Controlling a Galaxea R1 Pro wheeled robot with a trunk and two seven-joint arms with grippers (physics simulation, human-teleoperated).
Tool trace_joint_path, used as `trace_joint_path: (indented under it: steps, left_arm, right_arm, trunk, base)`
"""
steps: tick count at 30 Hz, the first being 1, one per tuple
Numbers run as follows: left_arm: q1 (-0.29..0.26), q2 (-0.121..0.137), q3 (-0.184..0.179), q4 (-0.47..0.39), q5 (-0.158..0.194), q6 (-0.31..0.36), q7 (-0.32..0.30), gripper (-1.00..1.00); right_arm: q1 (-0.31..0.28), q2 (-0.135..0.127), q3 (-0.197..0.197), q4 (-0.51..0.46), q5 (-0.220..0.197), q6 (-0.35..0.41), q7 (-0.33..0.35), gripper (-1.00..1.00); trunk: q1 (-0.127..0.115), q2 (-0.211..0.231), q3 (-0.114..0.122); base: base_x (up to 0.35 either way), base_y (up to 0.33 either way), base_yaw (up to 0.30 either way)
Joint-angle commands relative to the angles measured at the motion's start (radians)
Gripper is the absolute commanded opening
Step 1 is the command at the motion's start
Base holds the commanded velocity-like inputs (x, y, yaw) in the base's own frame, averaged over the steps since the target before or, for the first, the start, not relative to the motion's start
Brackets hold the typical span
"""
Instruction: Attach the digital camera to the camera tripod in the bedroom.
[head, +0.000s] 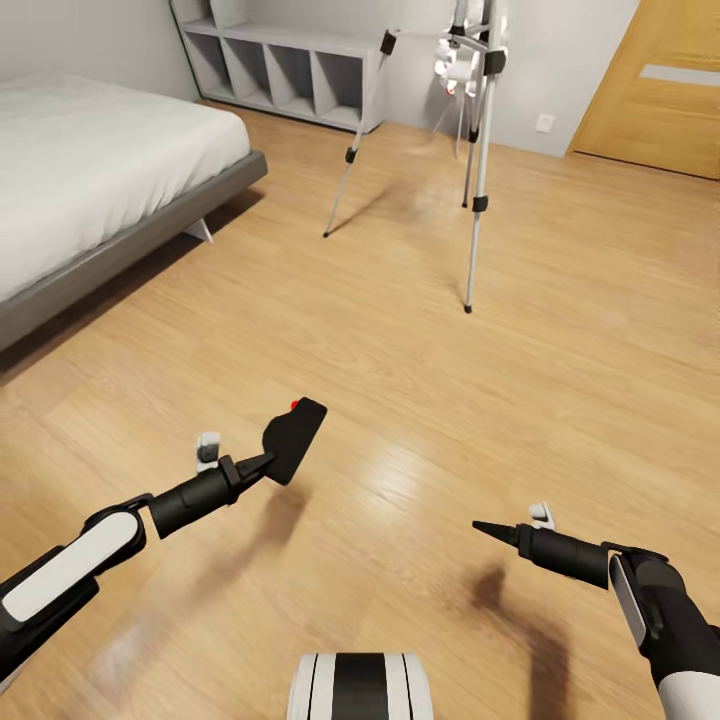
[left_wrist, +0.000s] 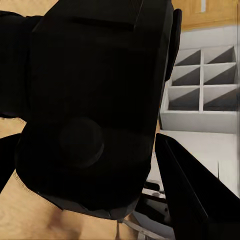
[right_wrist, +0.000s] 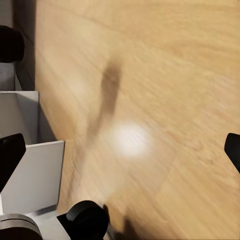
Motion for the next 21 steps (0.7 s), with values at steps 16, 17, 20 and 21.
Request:
trace_joint_path:
  steps: [16,17,20,21]
  left_arm:
    - [-0.001,-0.064,-0.042,0.016,0.001,-0.001,0.206,-1.0]
    - [-0.001,-0.072,-0.042,0.015,0.0,-0.001,0.236,-1.0]
    - [-0.001,-0.104,-0.042,0.011,-0.009,-0.001,0.356,-1.0]
    - [-0.001,-0.113,-0.042,0.01,-0.011,-0.001,0.384,-1.0]
  right_arm:
    - [0.0,0.003,0.0,-0.002,-0.006,0.01,0.005,1.0]
    - [0.0,0.003,0.0,-0.002,-0.006,0.01,0.006,1.0]
    - [0.0,0.002,0.0,-0.002,-0.006,0.01,0.01,1.0]
    - [0.0,0.002,0.0,-0.002,-0.006,0.01,0.01,1.0]
  trunk:
    - [-0.007,0.004,0.061]
    - [-0.008,0.004,0.065]
    - [-0.009,0.004,0.077]
    - [-0.01,0.005,0.081]
  base:
    - [0.0,0.0,0.0]
    - [0.0,0.0,0.0]
    - [0.0,0.0,0.0]
    - [0.0,0.0,0.0]
